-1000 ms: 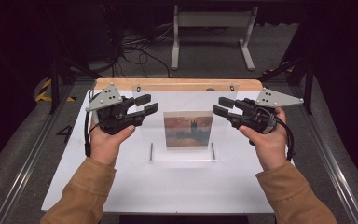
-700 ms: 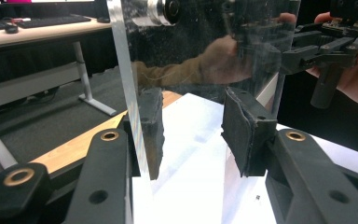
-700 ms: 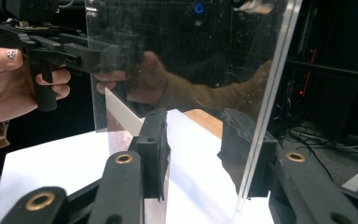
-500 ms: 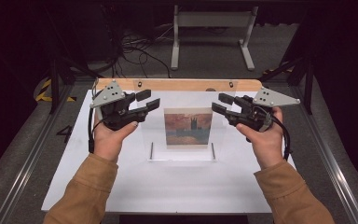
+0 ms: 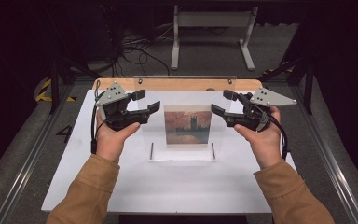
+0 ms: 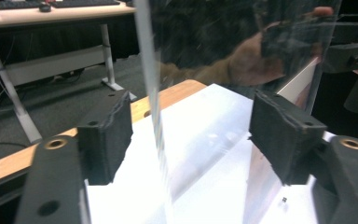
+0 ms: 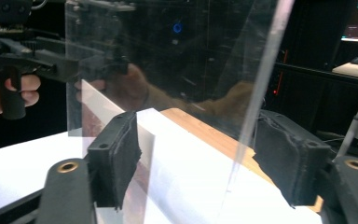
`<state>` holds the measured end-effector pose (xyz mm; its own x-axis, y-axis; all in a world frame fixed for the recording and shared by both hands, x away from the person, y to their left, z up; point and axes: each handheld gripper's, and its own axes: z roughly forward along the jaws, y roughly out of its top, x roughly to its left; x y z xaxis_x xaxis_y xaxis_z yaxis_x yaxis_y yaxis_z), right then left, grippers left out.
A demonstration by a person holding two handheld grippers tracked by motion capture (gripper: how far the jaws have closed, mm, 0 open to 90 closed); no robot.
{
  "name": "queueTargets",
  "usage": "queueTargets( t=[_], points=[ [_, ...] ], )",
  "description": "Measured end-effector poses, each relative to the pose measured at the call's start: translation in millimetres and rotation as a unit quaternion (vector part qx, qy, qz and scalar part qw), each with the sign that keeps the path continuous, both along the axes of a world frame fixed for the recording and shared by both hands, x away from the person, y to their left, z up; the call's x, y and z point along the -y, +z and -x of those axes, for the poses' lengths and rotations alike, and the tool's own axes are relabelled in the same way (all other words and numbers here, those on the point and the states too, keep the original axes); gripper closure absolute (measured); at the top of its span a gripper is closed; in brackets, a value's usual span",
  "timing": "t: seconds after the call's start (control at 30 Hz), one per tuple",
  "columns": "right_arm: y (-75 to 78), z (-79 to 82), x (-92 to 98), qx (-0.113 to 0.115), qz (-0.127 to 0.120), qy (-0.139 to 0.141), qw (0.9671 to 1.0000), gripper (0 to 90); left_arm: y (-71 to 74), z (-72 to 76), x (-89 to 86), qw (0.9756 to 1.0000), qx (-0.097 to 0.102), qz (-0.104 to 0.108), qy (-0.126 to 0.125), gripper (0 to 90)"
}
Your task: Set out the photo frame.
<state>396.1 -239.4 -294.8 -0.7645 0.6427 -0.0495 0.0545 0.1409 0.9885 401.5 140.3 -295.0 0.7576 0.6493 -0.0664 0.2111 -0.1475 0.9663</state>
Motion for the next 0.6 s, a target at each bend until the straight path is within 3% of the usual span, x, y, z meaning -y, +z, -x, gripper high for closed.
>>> queueTargets(
  t=[0.13, 0.33, 0.5, 0.6],
  points=[
    [-0.4, 3.6, 3.2, -0.001, 0.011, -0.007, 0.9999, 25.8, -1.5, 4.6, -4.0, 1.0, 0.001, 0.0, 0.001, 22.5],
    [2.6, 18.2, 13.4, 0.009, 0.036, -0.018, 0.9991, 23.0, -3.7, 25.7, -16.6, 0.9989, 0.013, -0.043, 0.014, 17.2],
    [2.1, 32.1, 26.7, 0.012, 0.056, -0.03, 0.9979, 21.4, -13.5, 40.6, -34.4, 0.9989, -0.005, -0.042, 0.023, 14.5],
    [0.6, 38.7, 33.8, 0.007, 0.058, -0.034, 0.9977, 21.0, -17.6, 49.2, -45.0, 0.9988, -0.006, -0.039, 0.03, 14.4]
  ],
)
